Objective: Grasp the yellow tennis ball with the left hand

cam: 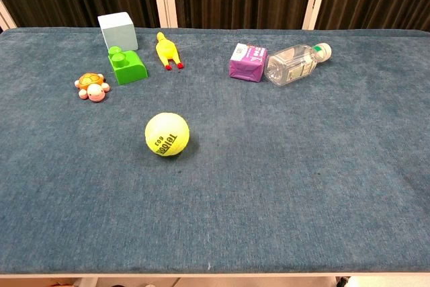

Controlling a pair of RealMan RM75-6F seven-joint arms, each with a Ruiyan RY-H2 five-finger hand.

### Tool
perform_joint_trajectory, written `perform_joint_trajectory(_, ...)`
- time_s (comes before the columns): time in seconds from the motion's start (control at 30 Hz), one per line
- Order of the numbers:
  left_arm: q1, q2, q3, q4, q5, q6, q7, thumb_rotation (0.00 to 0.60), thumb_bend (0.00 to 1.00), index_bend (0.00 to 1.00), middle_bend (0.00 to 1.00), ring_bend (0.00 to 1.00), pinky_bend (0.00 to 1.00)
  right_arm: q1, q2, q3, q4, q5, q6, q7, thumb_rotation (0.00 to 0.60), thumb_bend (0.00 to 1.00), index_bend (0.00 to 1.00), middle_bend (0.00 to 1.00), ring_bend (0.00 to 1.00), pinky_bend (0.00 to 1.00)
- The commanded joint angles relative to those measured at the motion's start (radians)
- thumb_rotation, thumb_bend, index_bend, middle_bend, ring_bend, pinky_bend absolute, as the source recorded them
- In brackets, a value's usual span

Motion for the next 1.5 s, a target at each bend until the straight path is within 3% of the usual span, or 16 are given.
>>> perform_joint_trajectory(0.03, 0.000, 0.003, 0.000, -0.003, -0.001, -0.003, -0.001, 0.600, 0.14, 0.05, 0.00, 0.00, 0.12, 0.000, 0.000, 0.000, -0.001, 0.001, -0.001, -0.001, 0.600, 0.85, 0.00, 0.03, 0.11, 0.12)
perform_joint_trajectory(0.5, -0.006, 0.008, 0.014, -0.026, 0.019, -0.019, -0.029, 0.600, 0.14, 0.05, 0.00, 0.00, 0.12, 0.001, 0.002, 0.002, -0.005, 0.008, -0.007, 0.000, 0.600, 0.85, 0.00, 0.03, 0.11, 0.12)
perform_joint_trajectory(0.63, -0.020, 0.022, 0.055, -0.092, 0.125, -0.026, -0.126, 0.600, 0.14, 0.05, 0.00, 0.00, 0.12, -0.001, 0.001, 0.002, -0.006, 0.010, -0.006, 0.002, 0.600, 0.85, 0.00, 0.03, 0.11, 0.12)
perform_joint_trajectory(0.77, -0.050, 0.021, 0.099, -0.139, 0.243, -0.036, -0.138, 0.600, 0.14, 0.05, 0.00, 0.00, 0.12, 0.000, 0.001, 0.003, -0.007, 0.013, -0.010, 0.001, 0.600, 0.85, 0.00, 0.03, 0.11, 0.12)
perform_joint_trajectory(1.03, -0.165, -0.041, 0.070, -0.229, 0.287, -0.141, -0.076, 0.600, 0.14, 0.05, 0.00, 0.00, 0.12, 0.001, 0.002, 0.005, -0.007, 0.021, -0.015, 0.005, 0.600, 0.85, 0.00, 0.03, 0.11, 0.12)
perform_joint_trajectory(1.23, -0.268, -0.127, 0.039, -0.192, 0.271, -0.255, -0.080, 0.600, 0.14, 0.05, 0.00, 0.00, 0.12, 0.001, 0.003, 0.005, -0.007, 0.022, -0.017, 0.008, 0.600, 0.85, 0.00, 0.03, 0.11, 0.12)
perform_joint_trajectory(1.5, -0.347, -0.191, 0.048, -0.136, 0.316, -0.292, -0.125, 0.600, 0.14, 0.05, 0.00, 0.00, 0.12, 0.006, 0.004, 0.009, -0.006, 0.032, -0.027, 0.008, 0.600, 0.85, 0.00, 0.03, 0.11, 0.12)
